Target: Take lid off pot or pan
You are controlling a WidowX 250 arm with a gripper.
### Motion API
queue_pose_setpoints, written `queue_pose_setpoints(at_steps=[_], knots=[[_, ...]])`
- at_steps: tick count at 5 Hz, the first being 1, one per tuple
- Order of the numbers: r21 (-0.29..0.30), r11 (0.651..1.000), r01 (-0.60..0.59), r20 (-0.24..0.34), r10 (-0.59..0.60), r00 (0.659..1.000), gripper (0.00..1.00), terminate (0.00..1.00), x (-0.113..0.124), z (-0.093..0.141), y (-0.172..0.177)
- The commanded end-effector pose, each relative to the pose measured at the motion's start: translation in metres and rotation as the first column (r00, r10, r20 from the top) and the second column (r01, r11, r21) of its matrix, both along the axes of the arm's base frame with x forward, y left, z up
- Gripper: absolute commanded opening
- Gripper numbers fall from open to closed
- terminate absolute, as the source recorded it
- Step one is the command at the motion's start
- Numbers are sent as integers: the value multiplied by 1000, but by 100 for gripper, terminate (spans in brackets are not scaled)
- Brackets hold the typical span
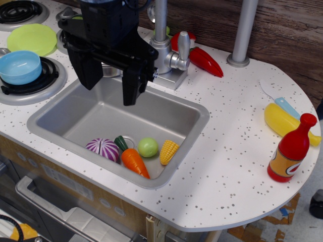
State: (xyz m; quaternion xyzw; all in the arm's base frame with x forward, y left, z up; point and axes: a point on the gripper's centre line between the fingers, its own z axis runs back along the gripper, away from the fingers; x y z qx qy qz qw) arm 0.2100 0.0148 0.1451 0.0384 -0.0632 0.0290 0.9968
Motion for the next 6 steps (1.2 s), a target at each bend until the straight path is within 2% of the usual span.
queue_pose_setpoints(at_steps=[1,2,3,4,5,6], knots=[[0,1000,0,0,0,1000,100,0,0,0,0],[13,1000,20,17,-20,1000,100,0,19,-3,25],[72,997,17,42,-20,999,100,0,46,-1,48],[84,996,0,89,-8,996,100,0,77,-6,75],[51,997,61,121,-67,990,100,0,109,-20,107],[120,989,81,135,-97,986,100,0,137,-36,136]])
